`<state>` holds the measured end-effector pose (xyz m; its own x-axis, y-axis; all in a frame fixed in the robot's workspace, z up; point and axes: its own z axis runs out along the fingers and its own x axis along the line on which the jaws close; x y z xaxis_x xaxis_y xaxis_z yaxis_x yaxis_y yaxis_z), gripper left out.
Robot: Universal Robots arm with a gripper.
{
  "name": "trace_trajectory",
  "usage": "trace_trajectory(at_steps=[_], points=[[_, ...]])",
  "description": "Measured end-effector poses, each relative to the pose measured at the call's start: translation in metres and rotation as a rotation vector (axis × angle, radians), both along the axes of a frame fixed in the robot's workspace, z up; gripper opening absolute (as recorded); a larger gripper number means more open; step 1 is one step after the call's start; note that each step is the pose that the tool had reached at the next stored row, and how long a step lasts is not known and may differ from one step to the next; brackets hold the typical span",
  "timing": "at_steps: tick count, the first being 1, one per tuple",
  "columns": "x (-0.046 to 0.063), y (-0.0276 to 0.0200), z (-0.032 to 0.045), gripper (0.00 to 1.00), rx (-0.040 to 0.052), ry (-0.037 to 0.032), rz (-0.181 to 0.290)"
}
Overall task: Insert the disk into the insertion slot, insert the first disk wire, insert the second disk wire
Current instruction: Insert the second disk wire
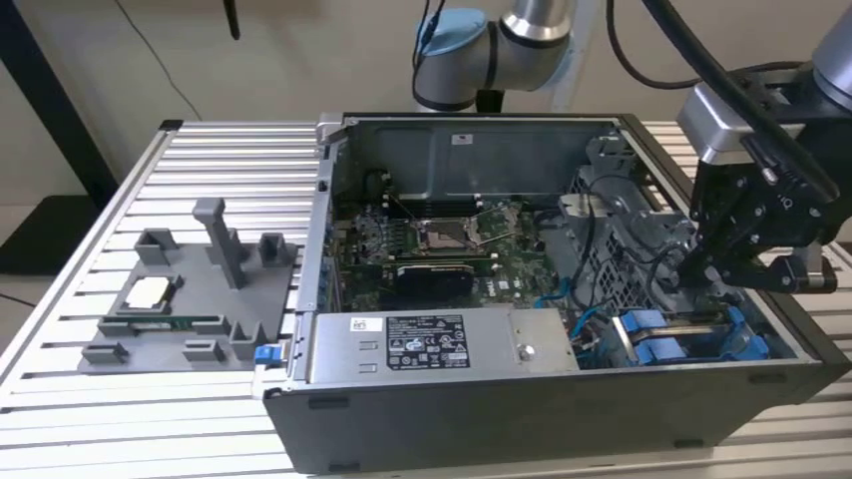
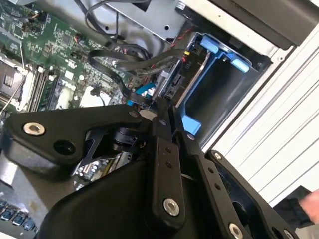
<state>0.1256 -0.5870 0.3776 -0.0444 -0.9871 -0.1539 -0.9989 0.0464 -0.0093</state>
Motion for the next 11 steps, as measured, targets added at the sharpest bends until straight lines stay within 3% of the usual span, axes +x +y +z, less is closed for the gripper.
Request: trace_trajectory(at_steps=[4,8,11], points=[[0.000,-0.0001,-0.0005,0.16,0.0001,-0.0017,0.000],[-0.008,-0.0001,-0.0039,0.16,0.0001,-0.0292,0.000],[-0.012,-0.0001,-0.0062,0.16,0.0004,-0.0569,0.000]])
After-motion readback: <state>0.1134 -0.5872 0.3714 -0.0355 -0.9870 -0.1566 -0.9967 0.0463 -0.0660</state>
